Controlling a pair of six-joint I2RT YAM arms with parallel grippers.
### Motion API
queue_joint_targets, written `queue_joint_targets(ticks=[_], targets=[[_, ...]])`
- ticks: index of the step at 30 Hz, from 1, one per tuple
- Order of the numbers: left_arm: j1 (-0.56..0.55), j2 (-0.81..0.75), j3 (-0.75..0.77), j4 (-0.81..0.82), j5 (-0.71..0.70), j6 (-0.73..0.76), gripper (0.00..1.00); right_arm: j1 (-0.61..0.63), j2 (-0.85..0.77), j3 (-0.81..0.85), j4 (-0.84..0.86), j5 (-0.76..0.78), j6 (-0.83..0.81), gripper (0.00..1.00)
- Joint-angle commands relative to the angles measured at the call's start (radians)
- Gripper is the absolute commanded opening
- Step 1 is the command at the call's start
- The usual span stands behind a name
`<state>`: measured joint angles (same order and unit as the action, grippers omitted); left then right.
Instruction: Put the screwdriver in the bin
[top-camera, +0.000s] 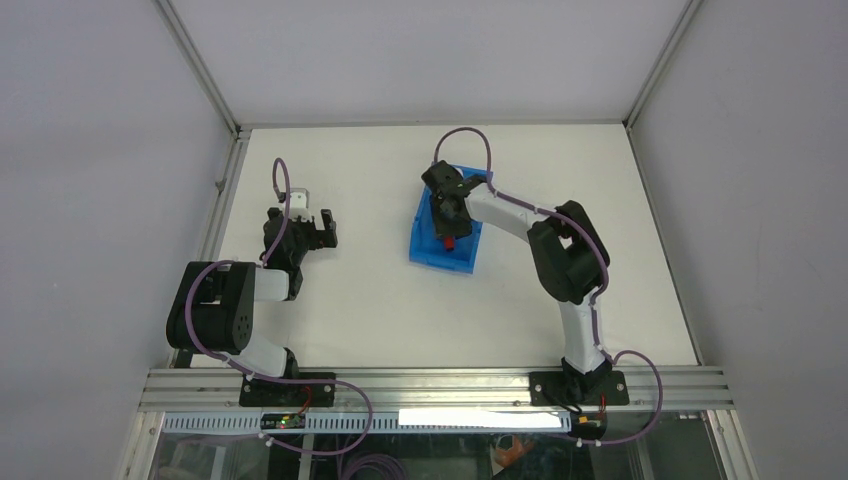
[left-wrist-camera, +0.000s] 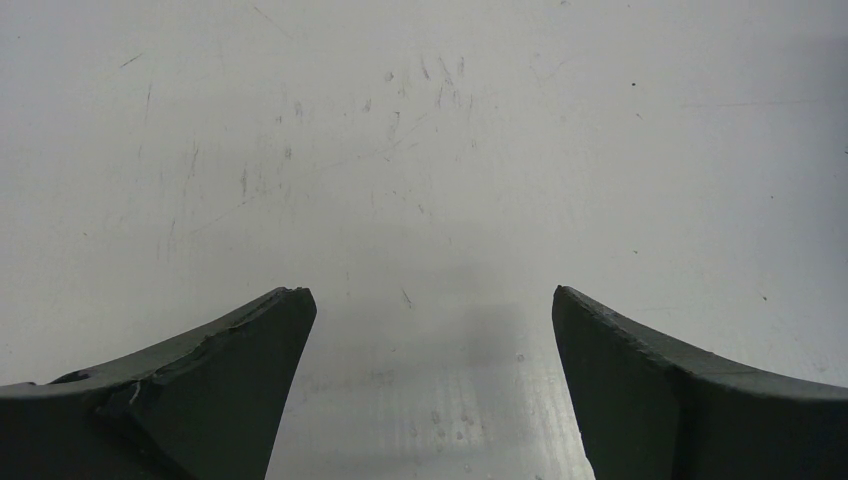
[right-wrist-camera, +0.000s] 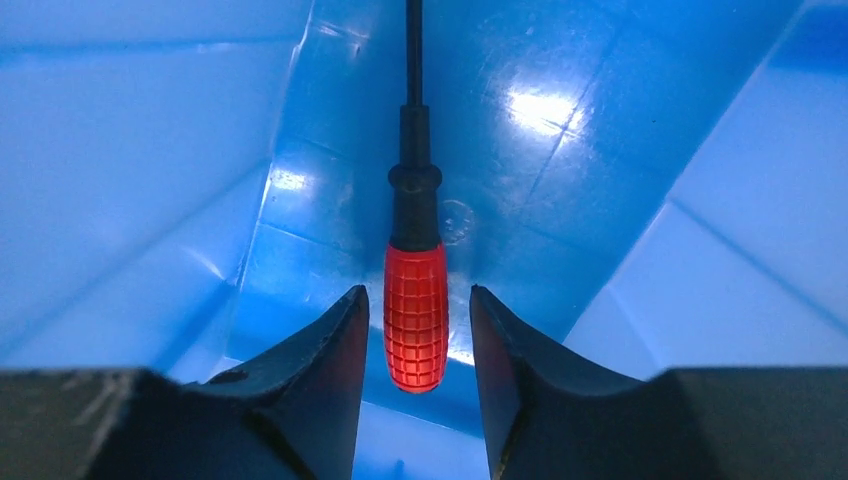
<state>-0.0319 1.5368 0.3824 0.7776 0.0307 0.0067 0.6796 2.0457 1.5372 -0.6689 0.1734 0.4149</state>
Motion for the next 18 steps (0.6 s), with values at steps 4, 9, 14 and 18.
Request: queue_joint_targets(ticks=[4,9,14,18], targets=[[-0.003,-0.029,0.0,0.029,0.008,-0.019,0.99,0.005,-0.132,0.148,-0.031,0.104,-0.066,0.47],[-0.003,-0.03,0.0,0.029,0.009,-0.019,0.99,0.001,-0.247,0.152,-0.031,0.216,-0.134,0.72],[-0.003,-0.029,0.0,0.029,0.01,-0.019,0.99,-0.081,-0.379,0.056,-0.035,0.284,-0.168,0.99],[-0.003,-0.029,0.0,0.029,0.008,-0.019,0.99,-0.25,-0.494,-0.049,-0.042,0.238,-0.18,0.99]])
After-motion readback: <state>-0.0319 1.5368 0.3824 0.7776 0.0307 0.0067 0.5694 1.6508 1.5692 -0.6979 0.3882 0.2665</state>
